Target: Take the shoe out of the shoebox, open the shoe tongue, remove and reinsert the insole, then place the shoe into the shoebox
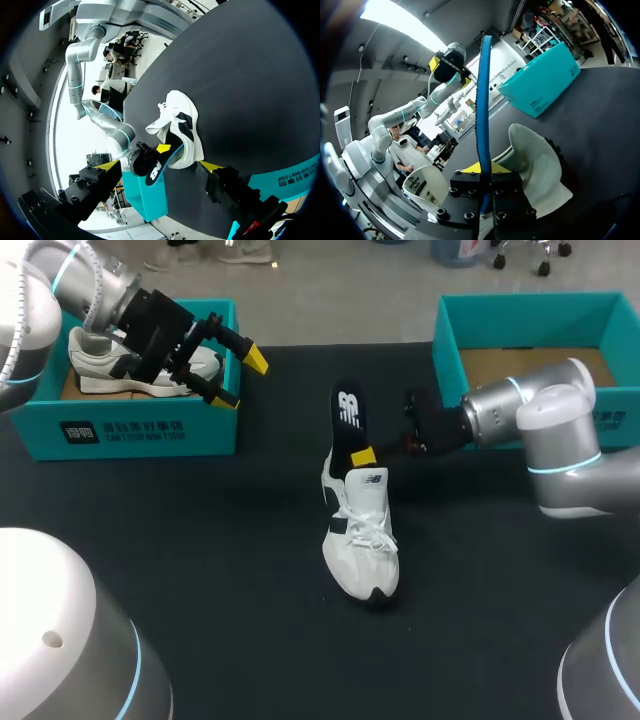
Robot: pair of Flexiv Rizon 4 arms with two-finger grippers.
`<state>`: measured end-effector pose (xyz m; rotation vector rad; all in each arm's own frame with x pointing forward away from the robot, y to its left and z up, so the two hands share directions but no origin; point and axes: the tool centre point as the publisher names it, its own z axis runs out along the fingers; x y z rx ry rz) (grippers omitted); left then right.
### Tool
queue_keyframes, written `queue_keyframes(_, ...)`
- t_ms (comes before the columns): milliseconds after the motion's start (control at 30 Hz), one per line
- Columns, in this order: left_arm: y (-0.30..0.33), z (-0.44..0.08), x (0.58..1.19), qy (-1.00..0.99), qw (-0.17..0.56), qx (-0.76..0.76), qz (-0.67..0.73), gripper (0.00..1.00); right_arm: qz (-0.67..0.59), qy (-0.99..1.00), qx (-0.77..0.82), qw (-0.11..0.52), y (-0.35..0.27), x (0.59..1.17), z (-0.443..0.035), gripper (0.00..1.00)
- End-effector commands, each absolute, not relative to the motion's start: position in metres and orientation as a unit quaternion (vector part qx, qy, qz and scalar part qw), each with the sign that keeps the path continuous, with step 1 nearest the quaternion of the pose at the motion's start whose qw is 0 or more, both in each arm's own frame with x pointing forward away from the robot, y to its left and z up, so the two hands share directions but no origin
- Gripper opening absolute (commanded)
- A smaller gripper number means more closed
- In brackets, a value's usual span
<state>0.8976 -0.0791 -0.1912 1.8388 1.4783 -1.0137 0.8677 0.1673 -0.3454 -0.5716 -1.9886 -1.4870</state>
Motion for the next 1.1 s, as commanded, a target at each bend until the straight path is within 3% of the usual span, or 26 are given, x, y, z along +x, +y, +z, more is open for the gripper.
queue_keyframes(33,-0.079,-0.191,0.898,0.552,0.282,0.688,-0.378,1.0,-0.555,-0.746,-0.215,0.299,0.171,0.861,-0.35,0.0)
queue_keyframes(267,-0.079,-0.191,0.898,0.552,0.282,0.688,-0.378,1.0,-0.542,-0.75,-0.216,0.312,0.173,0.849,-0.356,0.0)
queue_keyframes(300,-0.079,-0.191,0.898,0.552,0.282,0.688,-0.378,1.0,-0.542,-0.75,-0.217,0.311,0.173,0.849,-0.355,0.09)
queue_keyframes(400,-0.079,-0.191,0.898,0.552,0.282,0.688,-0.378,1.0,-0.547,-0.751,-0.215,0.303,0.174,0.852,-0.348,0.16)
queue_keyframes(667,-0.079,-0.191,0.898,0.552,0.282,0.688,-0.378,1.0,-0.556,-0.757,-0.191,0.286,0.182,0.868,-0.327,0.23)
queue_keyframes(867,-0.079,-0.191,0.898,0.552,0.282,0.688,-0.378,1.0,-0.553,-0.762,-0.18,0.285,0.187,0.878,-0.322,0.18)
queue_keyframes(900,-0.079,-0.191,0.898,0.552,0.282,0.688,-0.378,1.0,-0.551,-0.763,-0.178,0.286,0.187,0.88,-0.322,0.15)
queue_keyframes(967,-0.079,-0.191,0.898,0.552,0.282,0.688,-0.378,1.0,-0.546,-0.765,-0.177,0.292,0.187,0.881,-0.324,0.0)
queue_keyframes(1100,-0.079,-0.191,0.898,0.552,0.282,0.688,-0.378,1.0,-0.536,-0.765,-0.172,0.311,0.186,0.879,-0.331,0.0)
